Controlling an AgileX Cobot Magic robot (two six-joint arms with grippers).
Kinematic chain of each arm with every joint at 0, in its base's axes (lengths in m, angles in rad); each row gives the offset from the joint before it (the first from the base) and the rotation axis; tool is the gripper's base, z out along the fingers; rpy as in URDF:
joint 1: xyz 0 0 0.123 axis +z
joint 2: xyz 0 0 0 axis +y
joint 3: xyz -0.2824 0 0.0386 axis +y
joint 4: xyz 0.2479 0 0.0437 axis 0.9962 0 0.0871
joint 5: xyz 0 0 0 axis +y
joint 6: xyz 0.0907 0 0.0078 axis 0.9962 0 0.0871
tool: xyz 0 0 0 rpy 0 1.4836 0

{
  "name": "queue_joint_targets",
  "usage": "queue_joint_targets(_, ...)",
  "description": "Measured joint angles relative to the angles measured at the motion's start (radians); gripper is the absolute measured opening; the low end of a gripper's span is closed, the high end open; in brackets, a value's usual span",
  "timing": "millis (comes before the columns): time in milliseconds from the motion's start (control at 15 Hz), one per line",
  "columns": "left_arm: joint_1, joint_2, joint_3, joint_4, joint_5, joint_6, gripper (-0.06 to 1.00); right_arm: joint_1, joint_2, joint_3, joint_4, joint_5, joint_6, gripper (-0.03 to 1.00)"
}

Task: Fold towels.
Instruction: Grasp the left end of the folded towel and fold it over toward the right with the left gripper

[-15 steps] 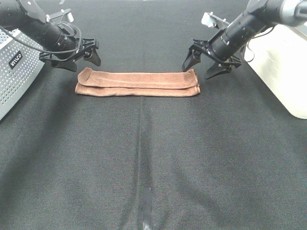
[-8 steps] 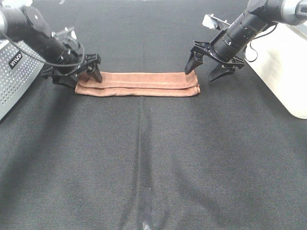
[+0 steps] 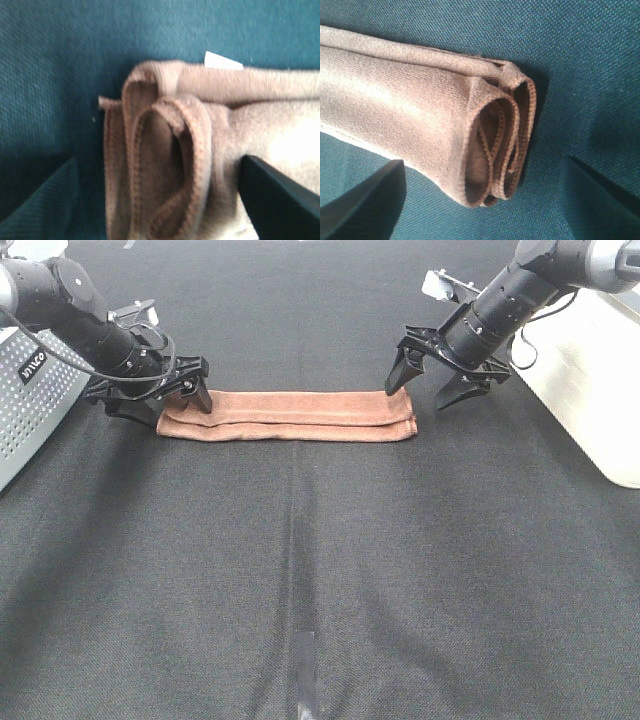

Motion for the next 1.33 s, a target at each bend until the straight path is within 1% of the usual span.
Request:
queue_joint_targets(67,0.000,0.004,0.000,0.000,-0.003,0.000,0.77,0.000,0.000,0.000,0.000,0.000,0.000,0.78)
queue_joint_targets(200,0.000,0.014,-0.007,-0.004,-0.007,0.000,0.62,0.000,0.000,0.000,-0.001,0.000,0.000,0.78)
queue_joint_targets(267,0.000,0.019,-0.007,-0.012,-0.007,0.000,0.51,0.000,0.000,0.000,-0.001,0.000,0.000,0.78)
queue_joint_targets(333,0.000,0.022,-0.007,-0.021,-0.007,0.000,0.33,0.000,0.000,0.000,-0.001,0.000,0.000,0.78)
queue_joint_targets(400,0.000,0.023,-0.007,-0.029,-0.006,0.000,0.18,0.000,0.000,0.000,-0.001,0.000,0.000,0.78)
queue_joint_targets(467,0.000,0.023,-0.007,-0.030,-0.006,0.000,0.07,0.000,0.000,0.000,-0.001,0.000,0.000,0.78)
queue_joint_targets(667,0.000,0.023,-0.007,-0.025,-0.006,0.000,0.06,0.000,0.000,0.000,-0.001,0.000,0.001,0.78)
queue_joint_targets(800,0.000,0.009,-0.012,0.018,0.022,0.000,0.06,0.000,-0.005,0.000,-0.001,0.003,0.005,0.78)
queue_joint_targets(867,0.000,-0.003,-0.023,0.056,0.048,0.000,0.06,0.000,-0.013,0.000,-0.001,0.003,0.010,0.78)
queue_joint_targets(1000,0.007,-0.038,-0.084,0.143,0.134,-0.012,0.06,0.000,-0.037,0.000,-0.001,0.004,0.028,0.78)
queue_joint_targets(1067,0.010,-0.049,-0.123,0.177,0.193,-0.025,0.06,0.000,-0.048,0.000,-0.001,0.012,0.033,0.78)
queue_joint_targets(1200,0.006,-0.056,-0.199,0.193,0.292,-0.054,0.06,0.000,-0.063,0.000,-0.001,0.042,0.050,0.78)
queue_joint_targets(1267,-0.008,-0.056,-0.233,0.190,0.330,-0.067,0.06,0.000,-0.071,0.000,-0.001,0.055,0.054,0.78)
queue_joint_targets(1333,-0.027,-0.057,-0.257,0.172,0.344,-0.077,0.06,0.000,-0.076,0.000,-0.002,0.064,0.058,0.78)
